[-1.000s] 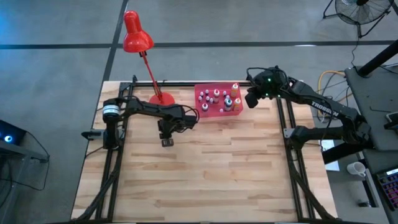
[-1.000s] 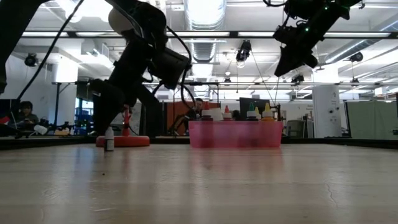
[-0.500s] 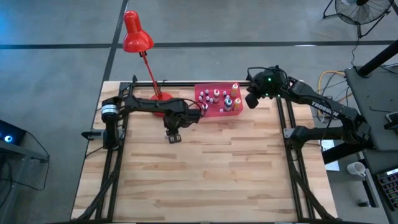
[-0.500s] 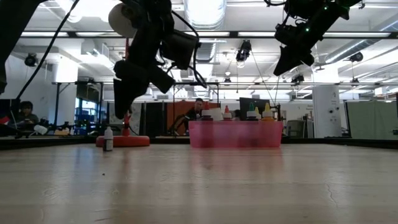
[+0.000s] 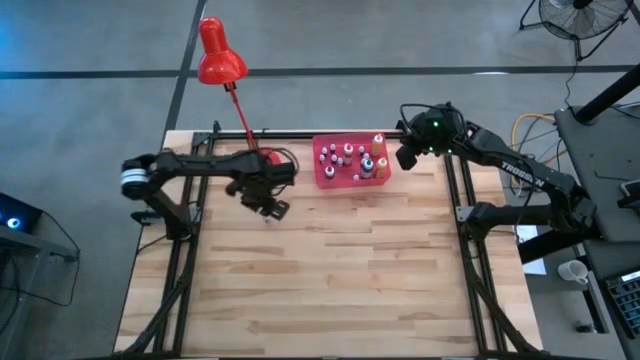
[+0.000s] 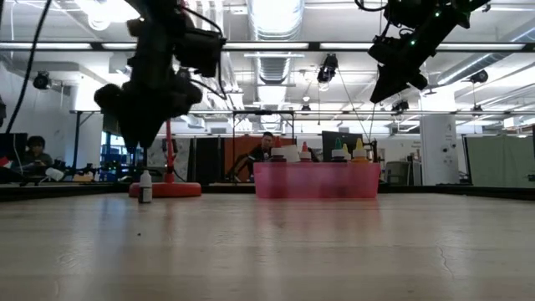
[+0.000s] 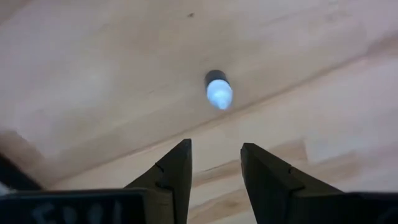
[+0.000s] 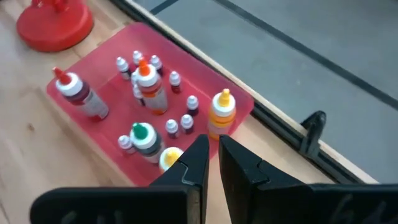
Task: Pick & Place food coloring
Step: Put the small blue food coloring bottle into the red bin
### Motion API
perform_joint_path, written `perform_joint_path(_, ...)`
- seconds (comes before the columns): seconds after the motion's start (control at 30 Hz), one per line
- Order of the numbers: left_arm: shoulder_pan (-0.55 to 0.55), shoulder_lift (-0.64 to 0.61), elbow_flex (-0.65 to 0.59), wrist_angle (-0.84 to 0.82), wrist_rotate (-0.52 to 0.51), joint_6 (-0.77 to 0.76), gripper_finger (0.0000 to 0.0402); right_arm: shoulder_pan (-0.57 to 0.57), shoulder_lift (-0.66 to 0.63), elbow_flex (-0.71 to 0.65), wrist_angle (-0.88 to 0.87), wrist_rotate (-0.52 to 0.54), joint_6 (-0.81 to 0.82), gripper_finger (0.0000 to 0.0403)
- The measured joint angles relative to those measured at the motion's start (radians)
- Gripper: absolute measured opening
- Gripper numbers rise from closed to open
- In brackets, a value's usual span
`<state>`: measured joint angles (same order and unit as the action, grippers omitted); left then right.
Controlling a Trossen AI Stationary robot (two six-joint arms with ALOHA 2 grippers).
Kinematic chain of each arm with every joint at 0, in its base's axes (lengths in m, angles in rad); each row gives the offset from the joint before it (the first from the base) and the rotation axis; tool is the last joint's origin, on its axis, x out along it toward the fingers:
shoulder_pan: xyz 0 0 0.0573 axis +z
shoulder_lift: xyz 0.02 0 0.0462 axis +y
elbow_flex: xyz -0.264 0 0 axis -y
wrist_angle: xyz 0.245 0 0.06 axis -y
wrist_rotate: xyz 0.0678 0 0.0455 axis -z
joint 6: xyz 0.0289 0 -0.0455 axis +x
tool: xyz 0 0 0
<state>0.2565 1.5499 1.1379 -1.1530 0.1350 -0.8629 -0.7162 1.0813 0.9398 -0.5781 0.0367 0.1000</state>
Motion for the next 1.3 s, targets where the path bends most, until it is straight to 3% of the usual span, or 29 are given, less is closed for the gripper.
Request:
perform_joint_path(0.23,-0.046,-0.042,-0.094,0.146,0.006,-0.163,0.011,-0.009,0.0,-0.001,0.07,0.042,-0.037,0.0056)
perform_joint_path(0.43,-0.058,-0.028,-0.096,0.149,-0.081,-0.214,0.011,-0.011,0.0,-0.002,0.097,0.045,-0.04,0.0089)
perform_joint_path(0.83,-0.04,-0.028,-0.121,0.228,-0.11,-0.167,0.011,-0.011,0.0,-0.008,0.097,0.046,-0.052,0.012)
perform_joint_path(1.3,-0.038,-0.017,-0.18,0.273,-0.078,-0.185,0.011,-0.011,0.0,-0.014,0.097,0.069,-0.051,0.0124)
